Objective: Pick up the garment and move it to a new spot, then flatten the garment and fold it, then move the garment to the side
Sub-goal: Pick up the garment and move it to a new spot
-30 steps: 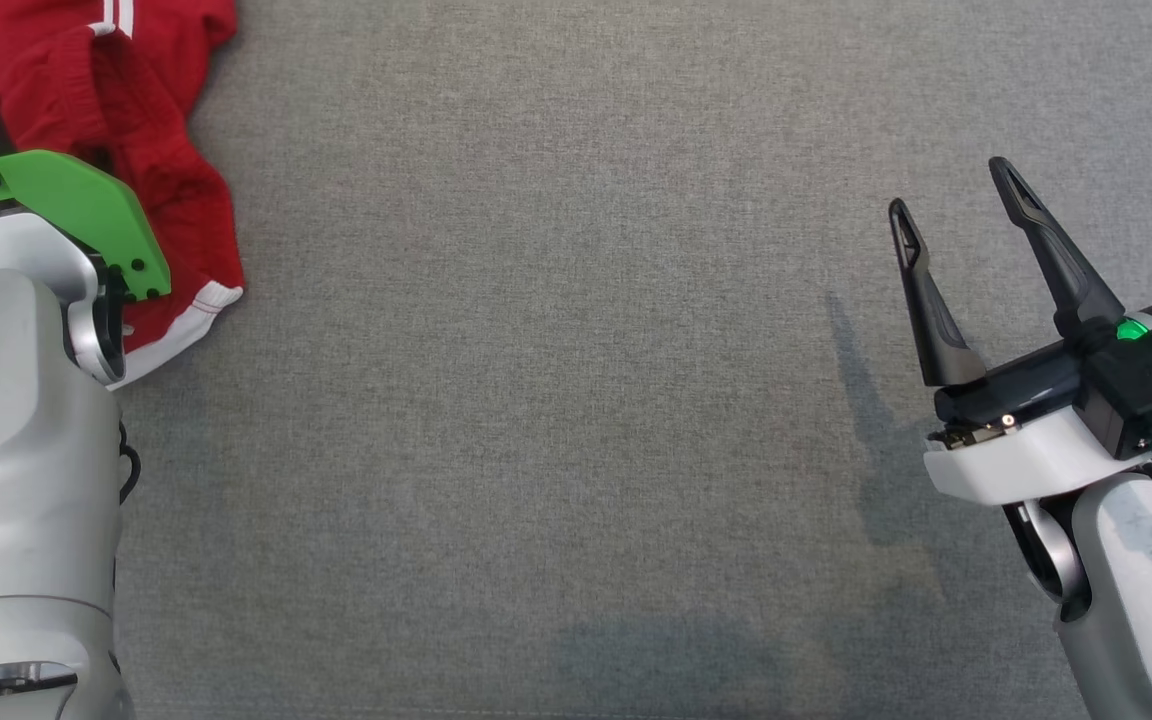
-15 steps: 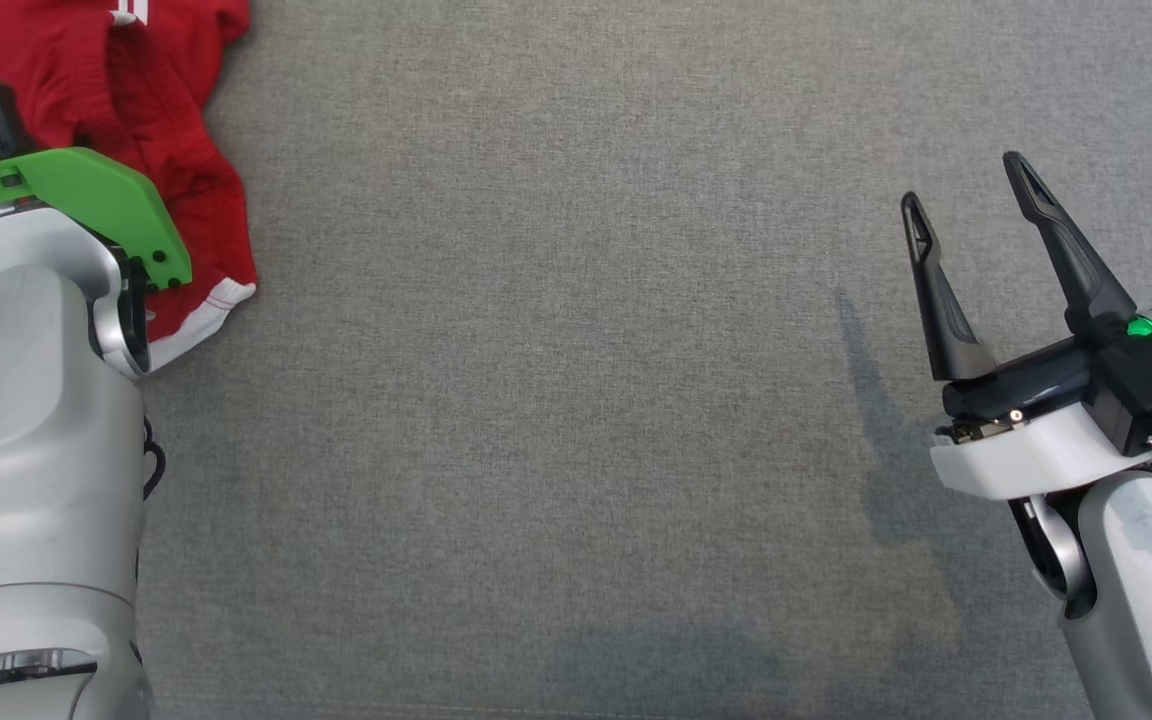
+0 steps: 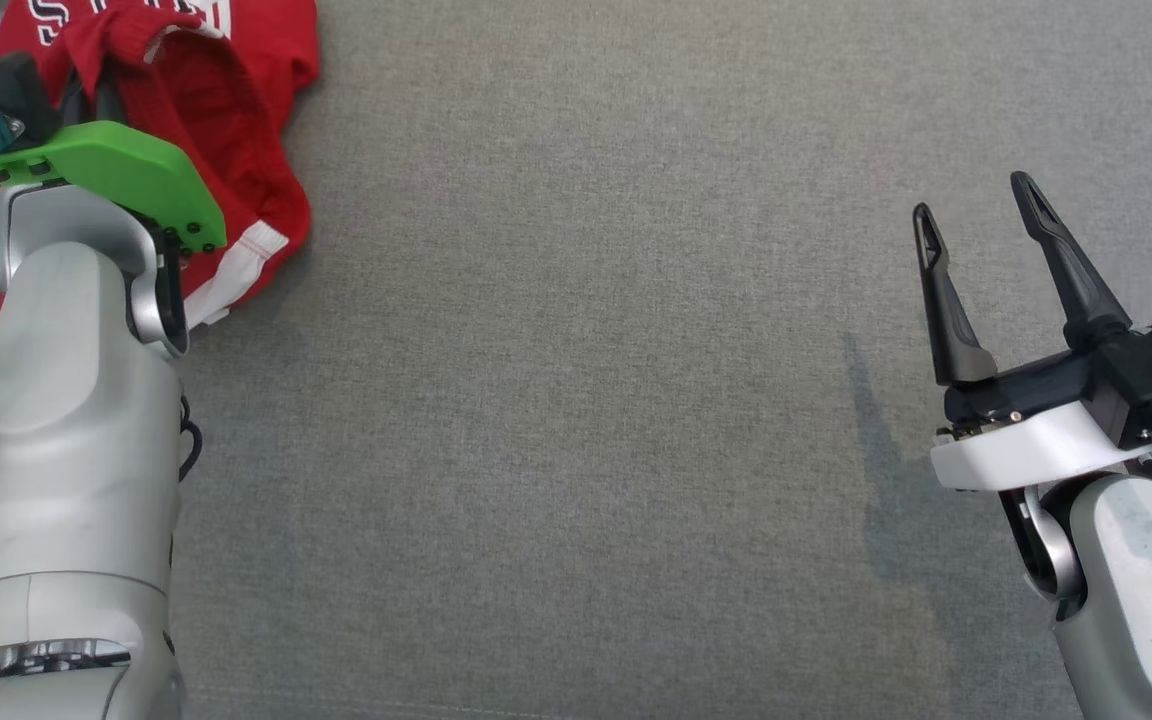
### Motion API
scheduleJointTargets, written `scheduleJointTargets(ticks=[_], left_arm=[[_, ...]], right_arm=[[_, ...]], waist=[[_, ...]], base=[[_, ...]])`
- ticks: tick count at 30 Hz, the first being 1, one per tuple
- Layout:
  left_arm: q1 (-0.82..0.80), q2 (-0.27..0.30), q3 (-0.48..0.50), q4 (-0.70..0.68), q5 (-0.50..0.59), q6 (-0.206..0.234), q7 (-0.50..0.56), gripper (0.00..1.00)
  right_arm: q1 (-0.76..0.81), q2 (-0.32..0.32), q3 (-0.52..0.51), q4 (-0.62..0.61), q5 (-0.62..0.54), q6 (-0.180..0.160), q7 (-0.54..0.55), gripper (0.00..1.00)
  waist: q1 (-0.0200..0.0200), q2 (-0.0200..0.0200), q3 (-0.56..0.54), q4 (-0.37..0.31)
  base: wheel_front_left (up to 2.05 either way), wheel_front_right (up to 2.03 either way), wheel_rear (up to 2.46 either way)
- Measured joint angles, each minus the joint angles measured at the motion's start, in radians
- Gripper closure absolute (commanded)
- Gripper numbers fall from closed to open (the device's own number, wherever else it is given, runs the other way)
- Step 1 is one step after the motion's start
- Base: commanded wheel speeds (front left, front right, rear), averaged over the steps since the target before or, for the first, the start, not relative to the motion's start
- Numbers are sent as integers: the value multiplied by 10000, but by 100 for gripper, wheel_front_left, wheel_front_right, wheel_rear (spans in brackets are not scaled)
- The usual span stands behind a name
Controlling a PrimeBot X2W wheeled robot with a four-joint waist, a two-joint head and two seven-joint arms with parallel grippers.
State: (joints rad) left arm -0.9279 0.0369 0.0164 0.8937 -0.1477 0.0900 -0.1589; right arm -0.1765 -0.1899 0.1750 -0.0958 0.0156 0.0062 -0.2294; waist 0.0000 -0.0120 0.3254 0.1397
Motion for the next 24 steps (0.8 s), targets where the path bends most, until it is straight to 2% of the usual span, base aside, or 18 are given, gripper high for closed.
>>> scheduleJointTargets(ticks=[5,15,19,24], left_arm=[[6,-234,-357,-309,-69,-470,-731,100],[444,-234,-798,-681,-556,-1083,-755,100],[803,-209,-911,-876,-961,-1187,-757,100],[1414,-209,-1544,-945,-1971,-1354,-736,100]], right_arm=[[61,67,-82,366,249,-84,-88,0],[488,431,15,819,477,-94,-130,0],[678,606,151,876,510,-92,-178,0],[856,677,263,876,552,-92,-196,0]], waist=[[0,0,-568,72],[0,0,-1719,-12],[-1,0,-2137,-257],[-1,0,-2415,-822]], base=[[0,0,0],[0,0,0],[0,0,0],[0,0,0]])
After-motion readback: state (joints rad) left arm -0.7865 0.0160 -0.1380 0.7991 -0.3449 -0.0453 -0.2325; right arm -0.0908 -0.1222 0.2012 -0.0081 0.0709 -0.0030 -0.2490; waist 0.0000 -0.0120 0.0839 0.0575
